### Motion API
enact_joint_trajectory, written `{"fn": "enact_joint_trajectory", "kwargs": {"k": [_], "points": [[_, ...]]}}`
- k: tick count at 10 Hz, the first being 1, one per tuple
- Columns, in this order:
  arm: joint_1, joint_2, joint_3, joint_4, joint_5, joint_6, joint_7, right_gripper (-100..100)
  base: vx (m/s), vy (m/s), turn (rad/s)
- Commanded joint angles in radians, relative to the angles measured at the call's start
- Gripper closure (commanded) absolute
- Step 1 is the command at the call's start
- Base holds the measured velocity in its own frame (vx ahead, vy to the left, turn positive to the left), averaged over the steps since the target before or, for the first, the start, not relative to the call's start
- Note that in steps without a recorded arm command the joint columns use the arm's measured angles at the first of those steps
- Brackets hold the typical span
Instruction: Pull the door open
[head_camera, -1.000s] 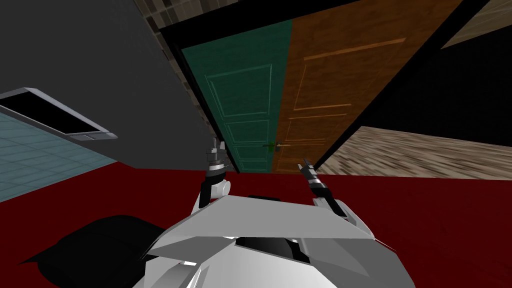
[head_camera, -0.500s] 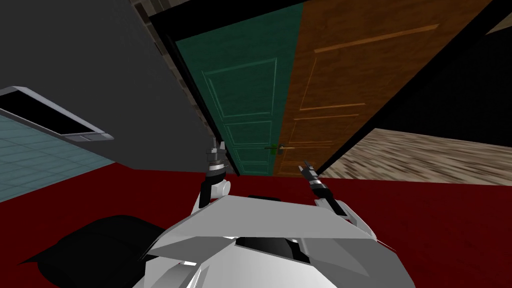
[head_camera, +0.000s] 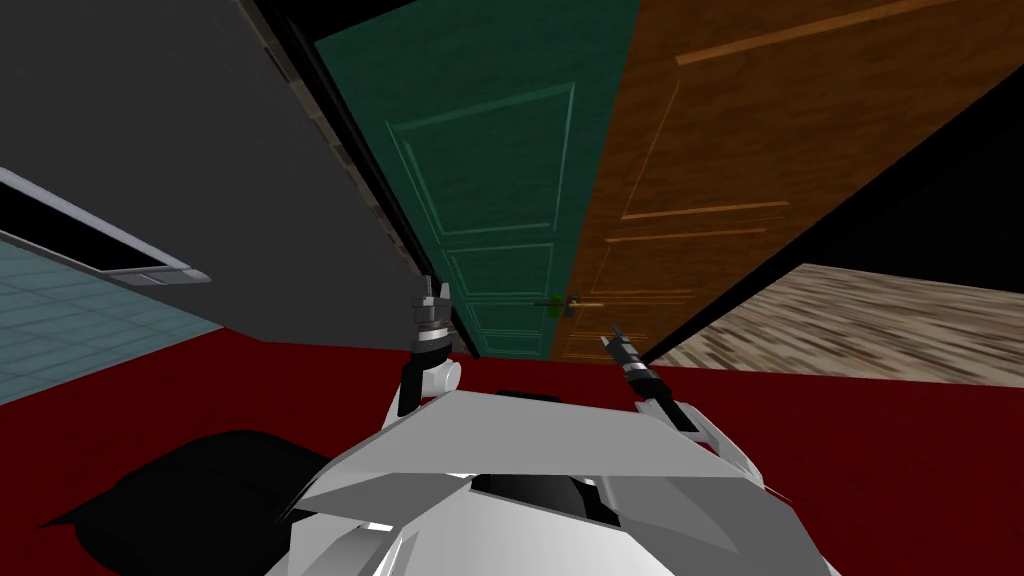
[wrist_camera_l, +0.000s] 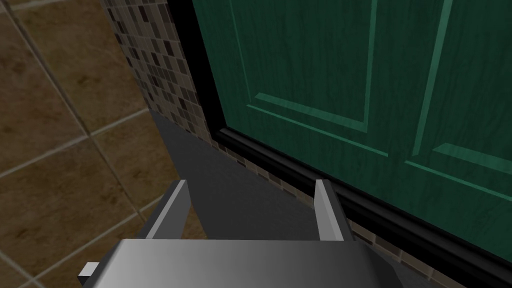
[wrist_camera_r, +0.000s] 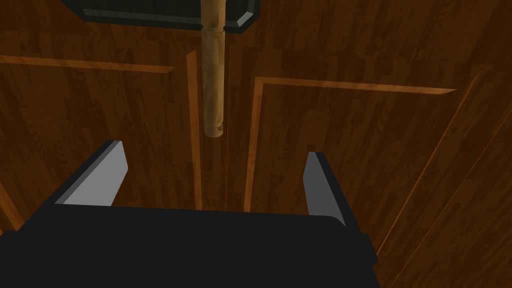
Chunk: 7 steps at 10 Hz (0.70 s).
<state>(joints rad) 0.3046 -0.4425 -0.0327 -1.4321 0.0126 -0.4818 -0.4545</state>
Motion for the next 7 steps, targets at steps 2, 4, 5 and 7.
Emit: {"fn": "enact_joint_trajectory", "kwargs": {"k": [2,4,5,7], "points": [[-0.008,-0.019,-0.001,0.037,0.004,0.003,-0.026,-100,0.196,0.044,0.008],[-0.016,-0.013,-0.029,0.051,-0.003,0.015,-0.012,-100,0.064,0.005,0.064],[-0.022,-0.013,-0.044,0.065,-0.006,0.021,-0.007,-100,0.044,-0.046,0.126],[-0.038,-0.01,-0.079,0.096,-0.014,0.035,0.005,-100,0.033,-0.062,0.118]]}}
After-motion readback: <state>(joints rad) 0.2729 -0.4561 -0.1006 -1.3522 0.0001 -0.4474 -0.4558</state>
